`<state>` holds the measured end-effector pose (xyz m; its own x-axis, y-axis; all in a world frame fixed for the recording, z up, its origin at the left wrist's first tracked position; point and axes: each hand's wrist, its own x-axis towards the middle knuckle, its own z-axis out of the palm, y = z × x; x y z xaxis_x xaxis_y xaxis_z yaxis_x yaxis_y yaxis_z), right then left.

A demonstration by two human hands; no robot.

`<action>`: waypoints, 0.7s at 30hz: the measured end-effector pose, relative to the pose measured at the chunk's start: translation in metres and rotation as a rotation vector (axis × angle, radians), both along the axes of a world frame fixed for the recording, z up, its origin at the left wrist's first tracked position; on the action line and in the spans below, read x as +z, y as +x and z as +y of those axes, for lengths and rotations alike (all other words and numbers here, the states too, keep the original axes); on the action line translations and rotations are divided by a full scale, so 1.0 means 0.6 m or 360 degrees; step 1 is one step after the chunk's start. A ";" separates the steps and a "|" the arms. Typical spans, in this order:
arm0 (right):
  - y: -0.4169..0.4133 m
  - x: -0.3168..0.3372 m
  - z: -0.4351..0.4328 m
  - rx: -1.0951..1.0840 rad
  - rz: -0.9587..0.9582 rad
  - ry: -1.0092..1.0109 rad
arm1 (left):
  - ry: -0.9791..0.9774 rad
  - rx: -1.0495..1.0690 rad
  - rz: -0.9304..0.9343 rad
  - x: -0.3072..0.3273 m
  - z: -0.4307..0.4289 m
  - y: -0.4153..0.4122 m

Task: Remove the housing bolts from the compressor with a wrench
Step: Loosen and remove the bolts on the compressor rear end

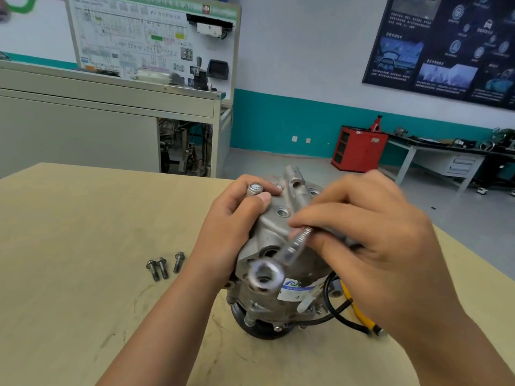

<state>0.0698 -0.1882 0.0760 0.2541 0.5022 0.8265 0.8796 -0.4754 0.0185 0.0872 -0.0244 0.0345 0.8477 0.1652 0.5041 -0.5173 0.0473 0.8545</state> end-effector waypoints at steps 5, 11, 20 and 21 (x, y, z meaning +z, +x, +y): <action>0.004 -0.049 -0.030 0.0322 0.0214 0.0545 | 0.0013 0.0058 0.0040 0.000 -0.004 -0.002; 0.024 -0.046 -0.015 0.0832 0.1520 0.1944 | 0.0055 0.0085 0.0041 -0.001 -0.003 0.000; 0.086 0.035 0.016 0.0222 0.1873 0.1187 | 0.0027 0.0087 0.0057 -0.002 -0.001 0.000; 0.089 0.042 0.019 0.0186 0.1843 0.1014 | 0.0028 0.0085 0.0053 -0.002 -0.001 -0.001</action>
